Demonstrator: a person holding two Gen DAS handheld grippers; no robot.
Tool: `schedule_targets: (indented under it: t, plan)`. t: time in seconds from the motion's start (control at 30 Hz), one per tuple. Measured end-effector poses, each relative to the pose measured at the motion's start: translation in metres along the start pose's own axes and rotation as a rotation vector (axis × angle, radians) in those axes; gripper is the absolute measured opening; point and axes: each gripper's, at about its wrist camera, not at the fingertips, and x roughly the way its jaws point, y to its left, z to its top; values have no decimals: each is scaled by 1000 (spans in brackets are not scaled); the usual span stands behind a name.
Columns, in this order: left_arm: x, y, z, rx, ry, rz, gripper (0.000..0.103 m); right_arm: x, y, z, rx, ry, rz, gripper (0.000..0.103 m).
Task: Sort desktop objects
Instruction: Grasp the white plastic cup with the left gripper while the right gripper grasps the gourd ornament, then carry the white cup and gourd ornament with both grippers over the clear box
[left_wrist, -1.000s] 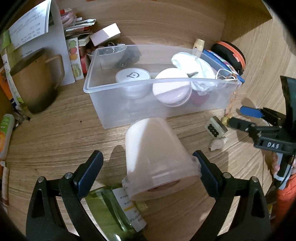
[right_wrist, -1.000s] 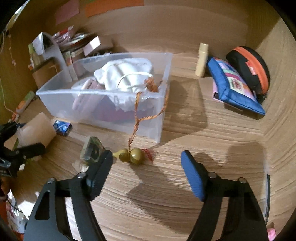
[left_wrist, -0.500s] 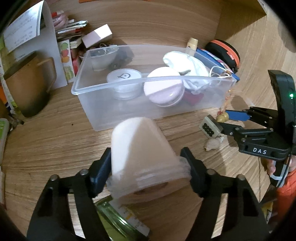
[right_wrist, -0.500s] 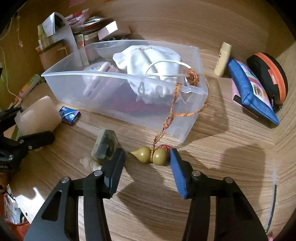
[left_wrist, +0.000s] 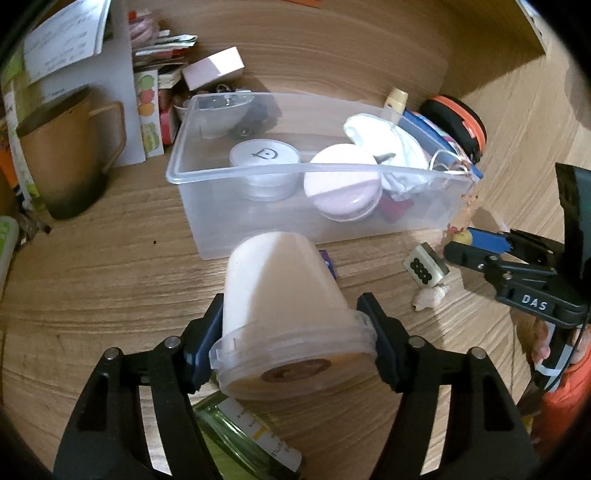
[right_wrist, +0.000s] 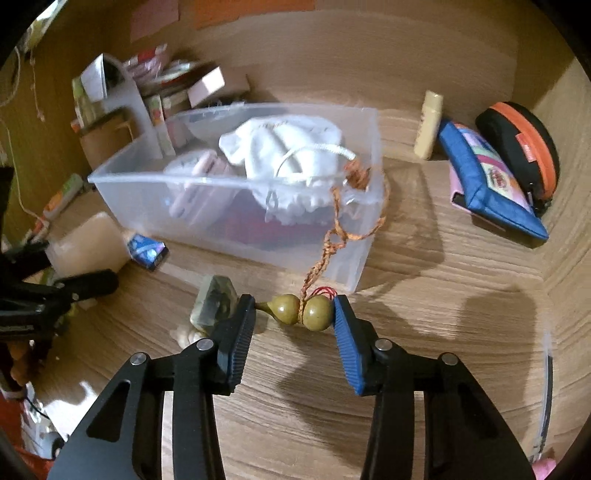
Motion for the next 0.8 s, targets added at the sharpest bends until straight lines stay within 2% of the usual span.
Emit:
schedule_targets:
  t: [0.27, 0.8]
  plan:
    - [-11, 6, 0, -53, -19, -25, 69, -30, 3, 14, -8, -89, 2, 39]
    - [-51, 6, 30, -37, -95, -15, 69, -53, 13, 47, -47, -188, -1, 39]
